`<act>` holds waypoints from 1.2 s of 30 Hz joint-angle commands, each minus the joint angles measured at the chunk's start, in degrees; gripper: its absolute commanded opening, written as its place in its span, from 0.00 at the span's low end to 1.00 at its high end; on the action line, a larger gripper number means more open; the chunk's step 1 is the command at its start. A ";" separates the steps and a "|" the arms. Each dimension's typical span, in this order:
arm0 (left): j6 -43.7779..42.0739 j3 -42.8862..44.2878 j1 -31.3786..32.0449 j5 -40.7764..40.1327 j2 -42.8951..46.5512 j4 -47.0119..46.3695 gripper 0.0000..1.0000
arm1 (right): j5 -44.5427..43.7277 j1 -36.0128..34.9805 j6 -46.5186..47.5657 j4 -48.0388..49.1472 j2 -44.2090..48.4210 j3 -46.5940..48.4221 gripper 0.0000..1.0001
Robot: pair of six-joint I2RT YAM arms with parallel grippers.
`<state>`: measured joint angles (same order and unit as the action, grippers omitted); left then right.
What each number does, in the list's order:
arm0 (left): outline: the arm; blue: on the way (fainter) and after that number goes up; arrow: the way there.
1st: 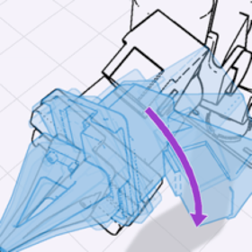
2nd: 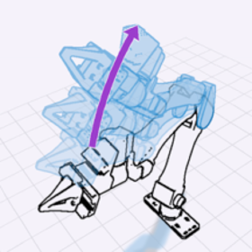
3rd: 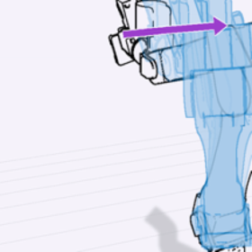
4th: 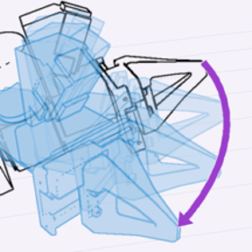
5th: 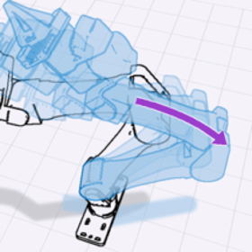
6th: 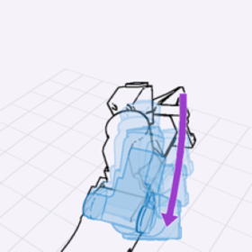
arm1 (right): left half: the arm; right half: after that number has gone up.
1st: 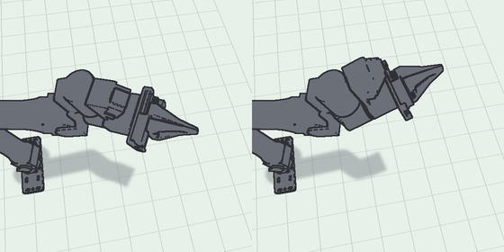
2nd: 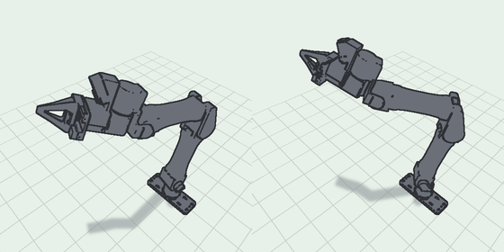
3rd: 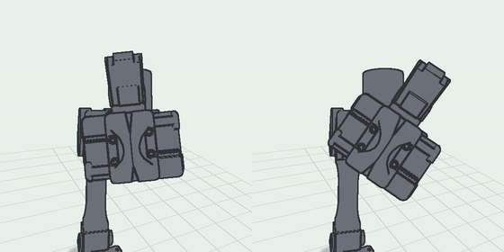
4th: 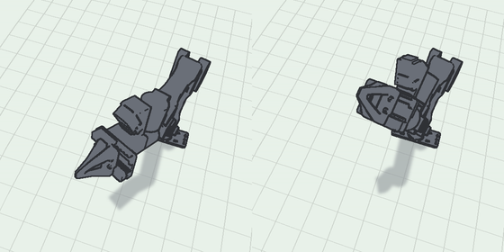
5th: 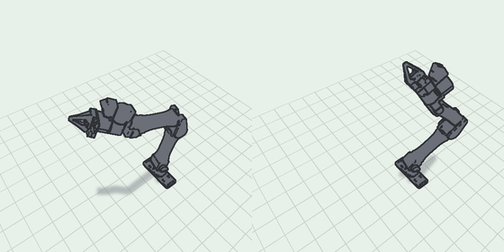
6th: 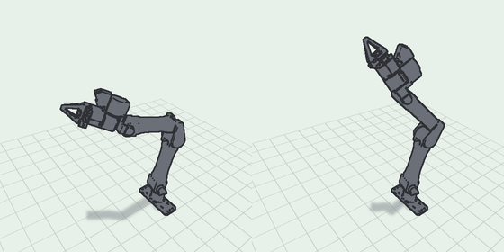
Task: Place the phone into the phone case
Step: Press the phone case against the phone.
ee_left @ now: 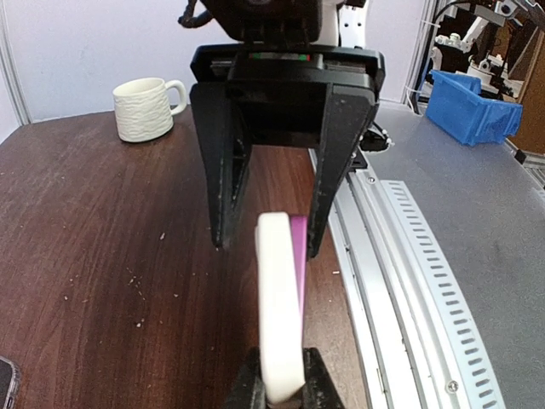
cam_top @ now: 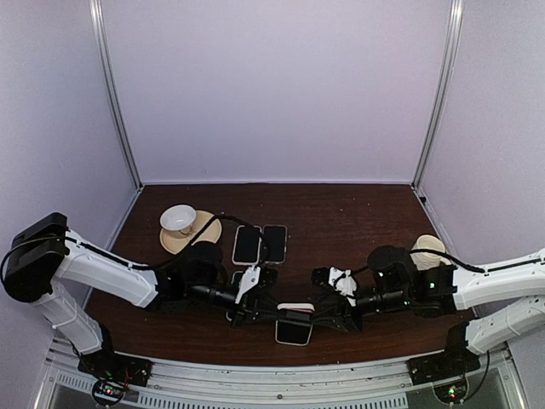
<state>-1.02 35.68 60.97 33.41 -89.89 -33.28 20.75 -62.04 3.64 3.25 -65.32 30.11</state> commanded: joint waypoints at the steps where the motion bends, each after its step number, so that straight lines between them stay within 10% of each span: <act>1: -1.90 0.09 -0.02 -1.28 0.83 0.14 0.00 | 0.17 0.34 -3.64 8.53 -1.00 -0.74 0.42; 14: -1.97 0.00 0.02 -1.14 1.42 0.51 0.00 | 3.88 0.59 -2.67 9.22 -7.09 3.18 0.00; 17: -1.36 0.84 0.00 -1.48 1.20 2.57 0.33 | 5.21 0.78 -2.33 8.24 -6.06 3.53 0.00; 21: -0.67 2.83 0.05 -0.62 -0.16 5.23 0.44 | 5.57 0.78 -0.30 5.37 -3.90 5.37 0.00; 32: 4.78 2.90 1.05 1.33 -0.59 -1.41 0.42 | 9.92 0.95 1.55 0.36 -1.38 11.52 0.00; 36: 5.09 2.98 1.12 1.68 0.90 -1.13 0.23 | 10.01 1.03 1.66 -1.31 -0.16 13.30 0.00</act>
<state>2.87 37.19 61.87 33.82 -89.80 -31.18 28.77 -61.34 4.73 1.21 -68.23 40.03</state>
